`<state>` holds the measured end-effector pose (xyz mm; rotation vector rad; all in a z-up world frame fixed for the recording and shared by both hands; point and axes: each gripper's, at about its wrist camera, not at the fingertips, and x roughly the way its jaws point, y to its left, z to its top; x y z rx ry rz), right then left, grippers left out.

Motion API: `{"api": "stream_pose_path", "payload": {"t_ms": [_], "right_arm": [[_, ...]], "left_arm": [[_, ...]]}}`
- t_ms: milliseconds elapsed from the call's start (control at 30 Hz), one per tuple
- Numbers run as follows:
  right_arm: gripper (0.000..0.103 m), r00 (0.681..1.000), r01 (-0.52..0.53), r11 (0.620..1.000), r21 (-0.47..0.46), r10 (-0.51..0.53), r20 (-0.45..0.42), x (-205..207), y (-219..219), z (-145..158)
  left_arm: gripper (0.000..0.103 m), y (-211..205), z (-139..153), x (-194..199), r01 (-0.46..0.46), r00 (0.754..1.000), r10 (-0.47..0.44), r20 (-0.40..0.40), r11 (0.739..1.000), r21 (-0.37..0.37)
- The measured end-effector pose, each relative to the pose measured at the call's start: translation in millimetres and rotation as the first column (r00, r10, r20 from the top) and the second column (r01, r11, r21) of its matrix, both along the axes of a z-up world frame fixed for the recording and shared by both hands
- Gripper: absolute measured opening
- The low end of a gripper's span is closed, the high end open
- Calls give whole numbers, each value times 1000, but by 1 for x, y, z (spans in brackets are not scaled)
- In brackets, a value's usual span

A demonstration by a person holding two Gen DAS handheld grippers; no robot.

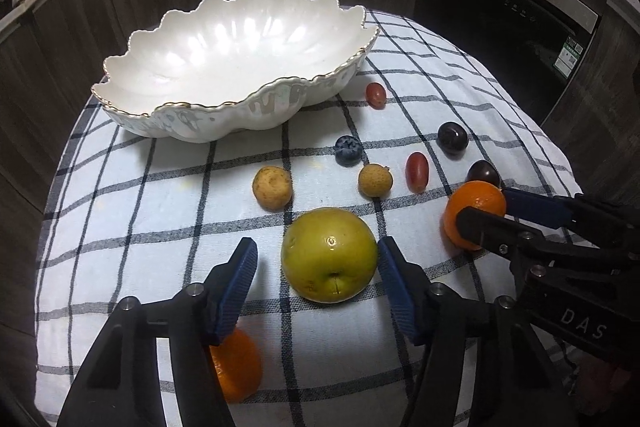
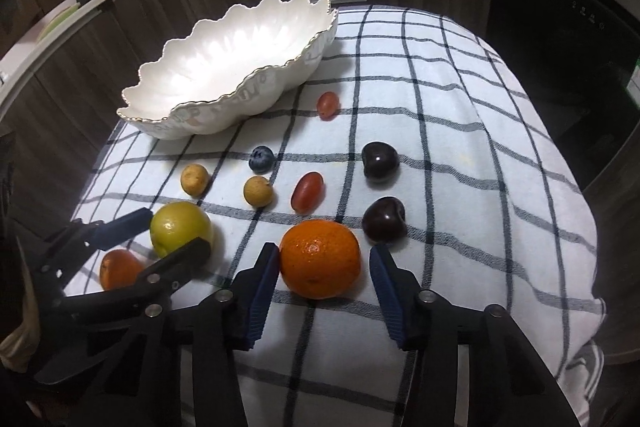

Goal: Organize fruits
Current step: 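Close the left tool on the green pear while the right tool grasps the mandarin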

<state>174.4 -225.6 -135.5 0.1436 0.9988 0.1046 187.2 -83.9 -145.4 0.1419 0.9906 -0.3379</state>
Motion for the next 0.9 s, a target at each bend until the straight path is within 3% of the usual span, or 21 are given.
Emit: {"api": "stream_pose_path", "payload": {"t_ms": [167, 400, 900], "right_arm": [[49, 1000, -1, 1000, 29, 1, -8, 2, -1, -3], [43, 1000, -13, 999, 40, 14, -6, 3, 1, -3], [42, 998, -18, 1000, 10, 18, 54, -9, 7, 17]], "left_arm": [[48, -3, -2, 2, 11, 1000, -11, -16, 1000, -18], [48, -3, -1, 0, 3, 1000, -3, -20, 1000, -14], [48, 7, 29, -15, -10, 999, 11, 51, 1000, -23]]}}
